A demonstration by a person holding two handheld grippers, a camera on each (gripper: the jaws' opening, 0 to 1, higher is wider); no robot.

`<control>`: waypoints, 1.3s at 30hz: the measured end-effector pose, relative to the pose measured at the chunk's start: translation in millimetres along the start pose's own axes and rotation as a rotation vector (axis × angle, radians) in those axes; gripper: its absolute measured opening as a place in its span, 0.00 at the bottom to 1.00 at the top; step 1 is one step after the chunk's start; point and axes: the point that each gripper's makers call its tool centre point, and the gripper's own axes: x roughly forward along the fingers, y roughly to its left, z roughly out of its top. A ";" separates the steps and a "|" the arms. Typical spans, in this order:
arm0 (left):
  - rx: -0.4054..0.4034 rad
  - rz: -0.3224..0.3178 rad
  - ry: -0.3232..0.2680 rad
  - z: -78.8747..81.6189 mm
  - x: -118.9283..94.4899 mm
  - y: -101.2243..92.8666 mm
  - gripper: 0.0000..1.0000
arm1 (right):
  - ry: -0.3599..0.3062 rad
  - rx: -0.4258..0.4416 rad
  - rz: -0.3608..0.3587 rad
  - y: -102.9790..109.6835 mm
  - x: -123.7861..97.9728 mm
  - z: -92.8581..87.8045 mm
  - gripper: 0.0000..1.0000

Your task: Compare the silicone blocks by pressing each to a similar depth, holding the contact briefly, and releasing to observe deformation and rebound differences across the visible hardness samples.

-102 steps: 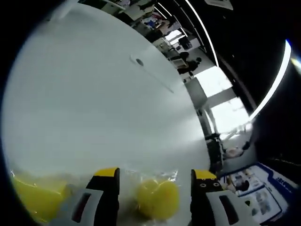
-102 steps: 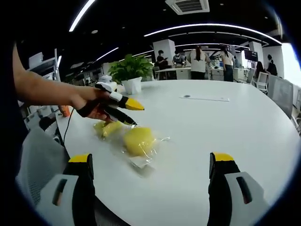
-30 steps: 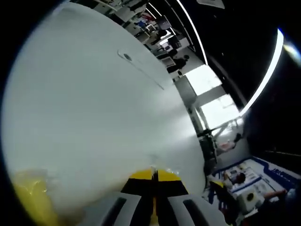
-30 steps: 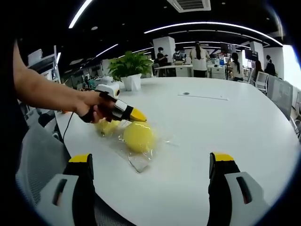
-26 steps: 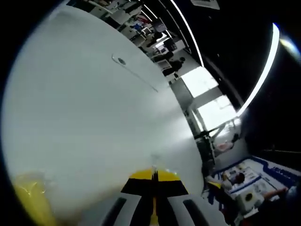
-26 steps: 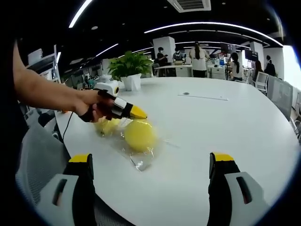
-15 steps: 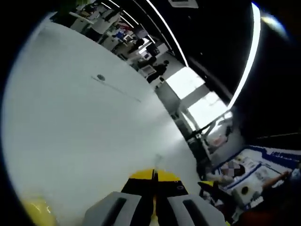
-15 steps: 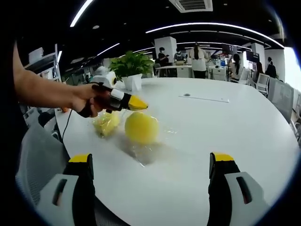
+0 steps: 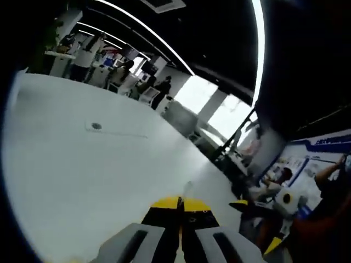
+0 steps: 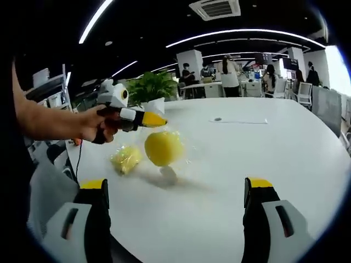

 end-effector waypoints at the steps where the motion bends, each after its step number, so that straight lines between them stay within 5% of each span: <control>1: 0.007 -0.001 -0.003 1.9 -0.9 -1.6 0.00 | 0.000 0.000 0.013 1.9 0.2 1.3 0.96; 32: 0.158 -0.100 -0.133 98.7 -49.1 -77.2 0.00 | -0.102 -0.066 0.042 9.3 3.4 56.6 0.96; 39: 0.185 -0.136 -0.134 104.5 -58.0 -94.0 0.00 | -0.124 -0.082 0.047 12.4 3.1 66.2 0.96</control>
